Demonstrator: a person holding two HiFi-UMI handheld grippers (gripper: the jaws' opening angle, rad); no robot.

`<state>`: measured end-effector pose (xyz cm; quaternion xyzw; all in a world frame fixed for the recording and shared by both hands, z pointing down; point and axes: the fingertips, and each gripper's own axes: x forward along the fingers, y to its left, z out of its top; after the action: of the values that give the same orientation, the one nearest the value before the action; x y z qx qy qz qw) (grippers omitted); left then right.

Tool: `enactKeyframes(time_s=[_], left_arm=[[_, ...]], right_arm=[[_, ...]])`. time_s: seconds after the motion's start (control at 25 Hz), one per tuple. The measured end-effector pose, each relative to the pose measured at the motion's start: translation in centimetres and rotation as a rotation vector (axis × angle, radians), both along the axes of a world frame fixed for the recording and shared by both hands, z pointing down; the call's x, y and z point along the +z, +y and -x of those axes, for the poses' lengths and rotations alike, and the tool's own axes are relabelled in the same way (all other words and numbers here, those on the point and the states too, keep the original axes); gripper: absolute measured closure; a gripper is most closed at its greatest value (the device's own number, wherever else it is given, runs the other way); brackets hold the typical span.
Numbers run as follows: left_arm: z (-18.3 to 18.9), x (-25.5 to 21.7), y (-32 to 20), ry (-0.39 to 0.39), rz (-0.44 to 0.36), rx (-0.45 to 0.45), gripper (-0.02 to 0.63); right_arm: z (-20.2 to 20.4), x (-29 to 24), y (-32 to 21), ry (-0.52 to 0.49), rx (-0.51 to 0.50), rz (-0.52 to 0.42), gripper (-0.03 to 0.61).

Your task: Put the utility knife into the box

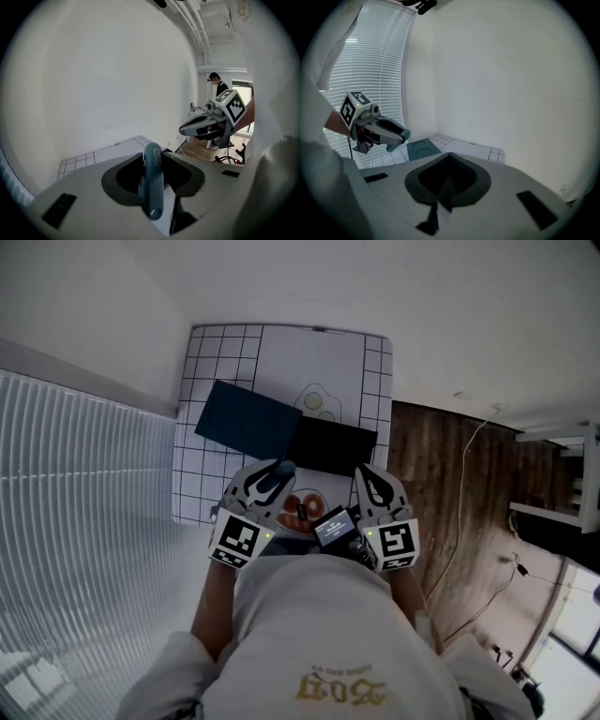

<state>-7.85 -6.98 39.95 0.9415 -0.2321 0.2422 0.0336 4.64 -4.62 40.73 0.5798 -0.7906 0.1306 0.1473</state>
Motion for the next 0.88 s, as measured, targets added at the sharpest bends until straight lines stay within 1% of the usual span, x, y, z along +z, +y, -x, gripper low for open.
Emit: enactKeyframes(time_s=[0.12,0.36,0.88], left_arm=[[-0.4,0.3,0.1,-0.016,0.003,0.017,0.479],[-2.0,0.8,-0.5,-0.026,0.006,0.032,0.479],[-4.5,2.4,-1.3,-0.051,0.04,0.055,0.479]], right_arm=[[-0.7,0.0,0.1,-0.005,0.011,0.0,0.571],[-2.3,0.9,-0.1,-0.017,0.034,0.015,0.571],[-4.9,2.3,-0.9,-0.023,0.029,0.047,0.572]])
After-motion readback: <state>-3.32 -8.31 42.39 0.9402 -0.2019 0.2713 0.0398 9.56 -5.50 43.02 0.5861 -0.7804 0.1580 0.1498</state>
